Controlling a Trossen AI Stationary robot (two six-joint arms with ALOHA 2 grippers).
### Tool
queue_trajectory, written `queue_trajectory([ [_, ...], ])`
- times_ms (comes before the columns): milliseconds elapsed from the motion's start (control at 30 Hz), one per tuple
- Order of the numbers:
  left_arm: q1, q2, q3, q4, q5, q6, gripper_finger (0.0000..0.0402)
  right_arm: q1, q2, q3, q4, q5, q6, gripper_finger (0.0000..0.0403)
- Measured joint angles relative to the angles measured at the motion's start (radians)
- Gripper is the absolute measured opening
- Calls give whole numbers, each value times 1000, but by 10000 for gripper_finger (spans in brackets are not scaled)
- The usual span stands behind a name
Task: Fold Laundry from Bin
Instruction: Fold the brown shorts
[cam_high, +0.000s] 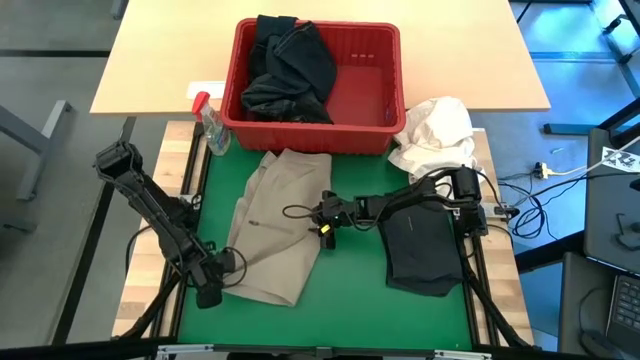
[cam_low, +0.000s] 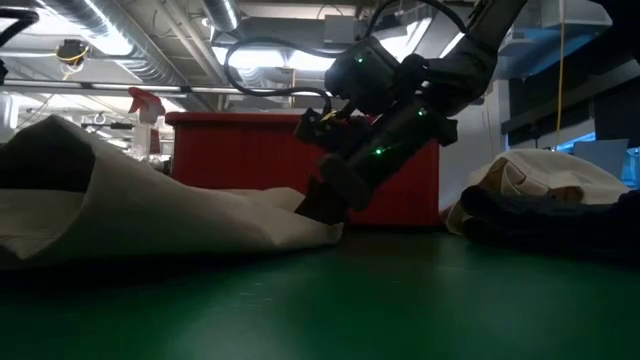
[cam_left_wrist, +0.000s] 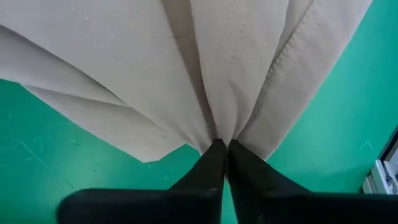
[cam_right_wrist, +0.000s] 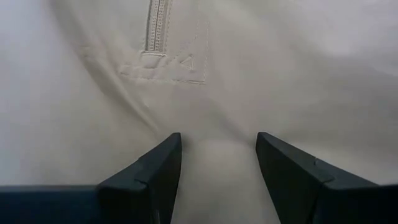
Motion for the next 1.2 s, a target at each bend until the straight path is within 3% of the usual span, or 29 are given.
queue_trajectory([
  [133, 32, 0, 0, -7, 48, -4, 77, 0, 0, 0, 1, 3, -1, 209],
  [333, 143, -17, 54, -51, 234, 87, 155, 7, -46, -4, -46, 8, -4, 209],
  [433, 195, -68, 97, -98, 204, 137, 171, 14, -127, -4, -59, 11, -5, 209],
  [567, 272, -147, 148, -186, -21, 259, 175, 21, -218, -1, -48, -24, 26, 209],
  [800, 401, -250, 152, -197, -675, 537, 175, 53, -222, -1, 30, -114, 87, 209],
  [867, 459, -251, 131, -188, -736, 591, 175, 60, -206, -1, 10, -78, 100, 209],
  [1000, 609, -250, 23, -107, -668, 633, 175, 59, -181, -1, -14, -43, 153, 209],
  [1200, 831, -247, -232, 298, -373, 684, 176, 58, -151, -1, -38, -39, 200, 209],
])
